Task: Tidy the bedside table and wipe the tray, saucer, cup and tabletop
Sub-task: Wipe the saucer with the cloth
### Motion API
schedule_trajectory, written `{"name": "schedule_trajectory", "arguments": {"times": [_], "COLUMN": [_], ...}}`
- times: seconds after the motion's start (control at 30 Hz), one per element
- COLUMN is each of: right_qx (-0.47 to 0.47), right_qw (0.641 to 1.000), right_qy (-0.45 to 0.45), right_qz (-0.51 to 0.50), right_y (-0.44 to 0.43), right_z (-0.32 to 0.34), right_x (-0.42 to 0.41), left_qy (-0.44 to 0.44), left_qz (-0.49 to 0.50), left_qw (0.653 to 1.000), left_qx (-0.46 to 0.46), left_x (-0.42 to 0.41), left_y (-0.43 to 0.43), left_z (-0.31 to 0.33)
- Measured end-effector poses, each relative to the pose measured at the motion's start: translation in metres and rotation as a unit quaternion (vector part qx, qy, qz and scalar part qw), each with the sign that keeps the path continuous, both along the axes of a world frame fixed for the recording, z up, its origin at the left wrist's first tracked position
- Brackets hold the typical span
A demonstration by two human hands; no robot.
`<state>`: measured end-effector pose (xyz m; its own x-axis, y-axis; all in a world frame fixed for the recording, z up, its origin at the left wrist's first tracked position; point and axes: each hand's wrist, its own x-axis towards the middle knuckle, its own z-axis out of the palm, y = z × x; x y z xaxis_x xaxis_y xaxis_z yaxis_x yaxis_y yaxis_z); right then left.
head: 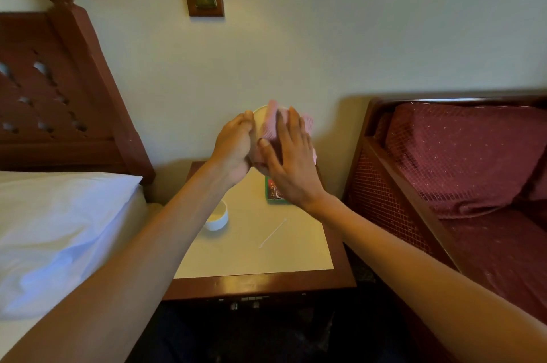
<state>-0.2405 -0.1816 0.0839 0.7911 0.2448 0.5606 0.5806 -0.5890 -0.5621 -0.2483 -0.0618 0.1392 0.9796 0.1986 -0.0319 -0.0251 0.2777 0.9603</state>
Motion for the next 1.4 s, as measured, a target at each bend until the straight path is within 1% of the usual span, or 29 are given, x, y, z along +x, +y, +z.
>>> {"name": "schedule_trajectory", "arguments": {"times": [0.07,0.1,0.13,0.17,0.23,0.27,0.33,0.4,0.47,0.5,0.57,0.6,0.67,0.73,0.8,0.87,0.93,0.97,1.0,1.07,1.13,1.2,1.27,1.33,1.4], "right_qx": [-0.068,-0.089,-0.096,-0.082,-0.022,-0.021,-0.086,-0.115,-0.109,-0.082,0.000,0.008,-0.072,-0.122,-0.123,-0.110,-0.057,-0.035,-0.024,-0.040,-0.064,-0.078,-0.093,-0.090,-0.093], "right_qw": [0.997,0.994,0.993,0.995,0.999,0.999,0.995,0.992,0.992,0.995,0.999,0.998,0.995,0.991,0.991,0.993,0.996,0.995,0.995,0.994,0.995,0.995,0.993,0.992,0.991], "right_qy": [-0.038,-0.057,-0.067,-0.058,-0.003,0.005,-0.035,-0.046,-0.066,-0.050,0.026,0.032,-0.030,-0.046,-0.049,-0.043,0.015,0.032,0.030,0.006,0.006,0.003,-0.018,-0.017,-0.035], "right_qz": [0.021,0.027,0.022,0.010,-0.025,-0.040,-0.048,-0.008,0.001,-0.010,-0.045,-0.059,-0.060,-0.012,0.004,-0.030,-0.067,-0.083,-0.096,-0.099,-0.072,-0.058,-0.070,-0.085,-0.091], "right_y": [-0.003,-0.004,-0.006,-0.007,-0.005,-0.002,0.002,0.002,-0.002,-0.002,0.000,0.002,0.009,0.010,0.006,0.007,0.013,0.016,0.021,0.027,0.026,0.021,0.016,0.014,0.018], "right_z": [-0.001,0.000,0.003,0.008,0.012,0.012,0.005,-0.002,0.002,0.010,0.023,0.026,0.022,0.011,0.005,0.016,0.032,0.036,0.036,0.024,0.008,-0.001,0.008,0.021,0.027], "right_x": [-0.005,-0.004,0.003,0.010,0.022,0.022,0.011,-0.004,-0.002,0.002,0.015,0.016,0.006,-0.009,-0.008,0.007,0.022,0.023,0.019,0.001,-0.016,-0.010,0.012,0.031,0.028], "left_qy": [0.037,0.045,0.050,0.053,0.054,0.053,0.052,0.055,0.061,0.063,0.060,0.054,0.052,0.056,0.060,0.066,0.065,0.063,0.062,0.063,0.064,0.062,0.055,0.049,0.035], "left_qz": [-0.039,-0.056,-0.067,-0.076,-0.079,-0.074,-0.065,-0.058,-0.068,-0.076,-0.087,-0.086,-0.070,-0.052,-0.049,-0.056,-0.059,-0.058,-0.055,-0.039,-0.028,-0.037,-0.046,-0.048,-0.033], "left_qw": [0.995,0.992,0.991,0.991,0.991,0.991,0.989,0.988,0.988,0.988,0.989,0.990,0.990,0.987,0.984,0.985,0.988,0.990,0.991,0.991,0.992,0.992,0.992,0.993,0.993], "left_qx": [-0.087,-0.099,-0.103,-0.098,-0.098,-0.099,-0.120,-0.134,-0.126,-0.117,-0.100,-0.101,-0.115,-0.141,-0.159,-0.148,-0.126,-0.116,-0.108,-0.108,-0.108,-0.099,-0.104,-0.099,-0.112], "left_x": [-0.001,-0.002,-0.004,-0.005,-0.007,-0.009,-0.007,-0.006,-0.009,-0.011,-0.014,-0.015,-0.013,-0.010,-0.008,-0.011,-0.013,-0.014,-0.014,-0.012,-0.011,-0.013,-0.015,-0.017,-0.015], "left_y": [0.005,0.009,0.011,0.011,0.010,0.009,0.011,0.014,0.012,0.009,0.002,-0.001,0.000,0.004,0.007,0.004,0.000,-0.001,-0.002,0.001,0.003,0.001,-0.003,-0.003,-0.002], "left_z": [0.003,0.002,0.001,-0.001,-0.004,-0.004,-0.003,-0.005,-0.005,-0.005,-0.003,0.001,0.008,0.012,0.010,0.006,0.004,0.006,0.009,0.013,0.012,0.007,0.003,0.008,0.018]}}
